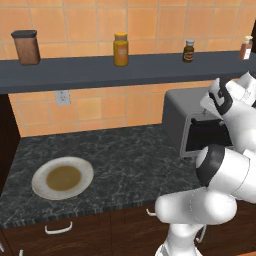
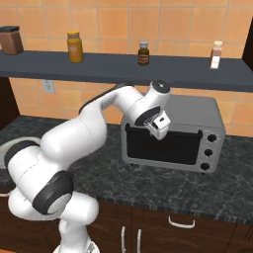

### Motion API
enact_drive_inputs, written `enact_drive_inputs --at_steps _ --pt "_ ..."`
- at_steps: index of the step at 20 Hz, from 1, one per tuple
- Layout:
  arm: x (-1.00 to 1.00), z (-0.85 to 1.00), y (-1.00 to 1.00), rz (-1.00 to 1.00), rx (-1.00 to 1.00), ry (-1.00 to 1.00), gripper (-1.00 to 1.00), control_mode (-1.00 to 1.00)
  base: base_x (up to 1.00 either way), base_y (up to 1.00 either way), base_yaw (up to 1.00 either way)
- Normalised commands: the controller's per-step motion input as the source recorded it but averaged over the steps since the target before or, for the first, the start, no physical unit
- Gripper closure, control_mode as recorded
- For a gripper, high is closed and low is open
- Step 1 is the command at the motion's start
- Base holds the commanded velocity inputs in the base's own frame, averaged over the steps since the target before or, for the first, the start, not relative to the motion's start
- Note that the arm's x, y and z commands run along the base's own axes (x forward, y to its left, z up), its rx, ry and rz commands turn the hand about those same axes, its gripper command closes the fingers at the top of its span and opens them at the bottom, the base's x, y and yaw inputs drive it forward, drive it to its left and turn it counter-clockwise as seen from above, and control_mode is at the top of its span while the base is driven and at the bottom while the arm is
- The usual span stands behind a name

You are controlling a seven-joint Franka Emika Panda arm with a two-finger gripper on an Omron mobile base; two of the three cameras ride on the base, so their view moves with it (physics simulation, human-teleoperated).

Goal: Pick up the kebab skewer and baguette bread, and place them inside the toaster oven. Close the toaster oven door and start by setting the timer.

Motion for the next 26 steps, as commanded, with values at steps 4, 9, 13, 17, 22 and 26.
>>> enact_drive_inputs --at_steps 4,9,13,17,22,26 --pt "0.00 -0.02 0.25 -0.15 -0.05 -0.04 -1.00 -1.00 0.00 0.00 0.00" --pt "-0.13 -0.03 0.17 -0.16 -0.07 -0.09 -1.00 -1.00 0.00 0.00 0.00" --pt "-0.37 -0.01 0.00 -0.15 -0.05 -0.14 -1.00 -1.00 0.00 0.00 0.00" --pt "-0.44 0.01 -0.11 -0.11 -0.01 -0.08 -1.00 -1.00 0.00 0.00 0.00" --pt "-0.70 0.16 -0.34 -0.04 0.00 0.00 -1.00 -1.00 0.00 0.00 0.00" --pt "-0.80 0.23 -0.51 0.00 -0.01 -0.07 -1.00 -1.00 0.00 0.00 0.00"
